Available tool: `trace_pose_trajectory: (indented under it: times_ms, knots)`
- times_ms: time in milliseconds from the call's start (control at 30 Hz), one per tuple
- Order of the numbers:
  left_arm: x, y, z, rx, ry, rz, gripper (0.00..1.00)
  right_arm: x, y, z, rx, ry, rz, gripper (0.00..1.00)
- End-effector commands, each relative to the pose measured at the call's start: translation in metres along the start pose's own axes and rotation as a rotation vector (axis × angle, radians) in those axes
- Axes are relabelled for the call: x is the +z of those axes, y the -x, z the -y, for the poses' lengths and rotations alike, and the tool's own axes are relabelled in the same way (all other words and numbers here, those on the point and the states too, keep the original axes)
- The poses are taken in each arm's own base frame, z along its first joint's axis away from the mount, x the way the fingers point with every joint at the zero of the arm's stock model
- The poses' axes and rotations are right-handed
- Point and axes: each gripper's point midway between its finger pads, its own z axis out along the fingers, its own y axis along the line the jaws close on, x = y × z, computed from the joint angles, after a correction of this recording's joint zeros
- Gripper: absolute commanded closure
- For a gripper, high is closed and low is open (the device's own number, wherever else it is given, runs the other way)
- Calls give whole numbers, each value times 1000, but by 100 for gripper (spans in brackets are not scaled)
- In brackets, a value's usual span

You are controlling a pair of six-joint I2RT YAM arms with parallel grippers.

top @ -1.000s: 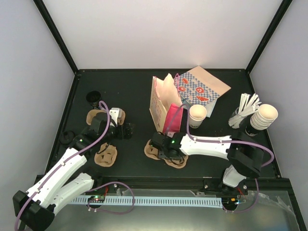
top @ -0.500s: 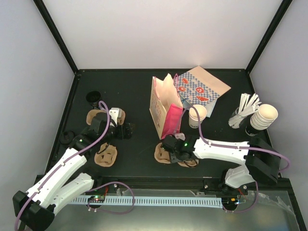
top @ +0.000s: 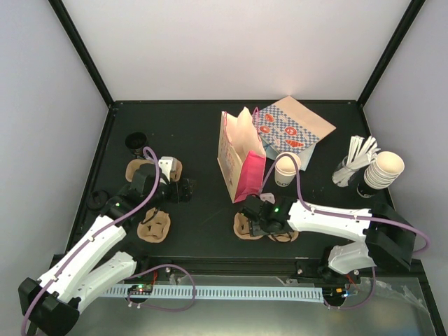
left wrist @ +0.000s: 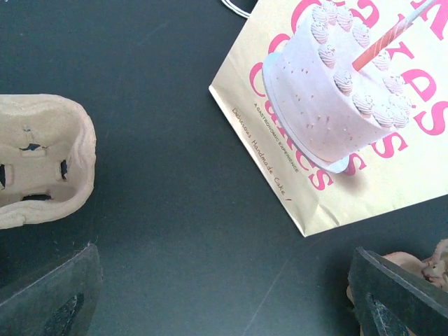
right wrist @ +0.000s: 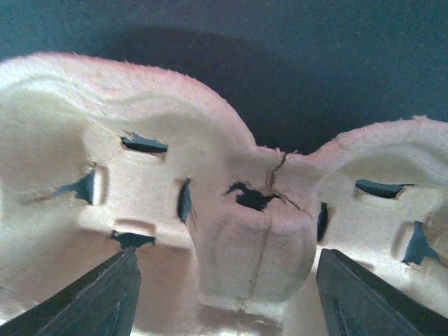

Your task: Pack the takeout coffee

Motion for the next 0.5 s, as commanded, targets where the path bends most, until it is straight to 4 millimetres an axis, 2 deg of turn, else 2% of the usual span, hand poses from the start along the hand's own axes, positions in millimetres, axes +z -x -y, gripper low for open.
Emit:
trace_pose_trajectory:
  times_ms: [0, 133, 467]
  knots:
    - [-1, 6, -2, 14, 10, 26, 1, -6, 14, -11, 129, 31, 46, 28]
    - [-1, 6, -3, 14, 19, 28, 1, 0, 14, -7, 205, 24, 60, 27]
    - [-3, 8, -4, 18, 24, 38, 1, 11, 6, 8, 194, -39, 57, 28]
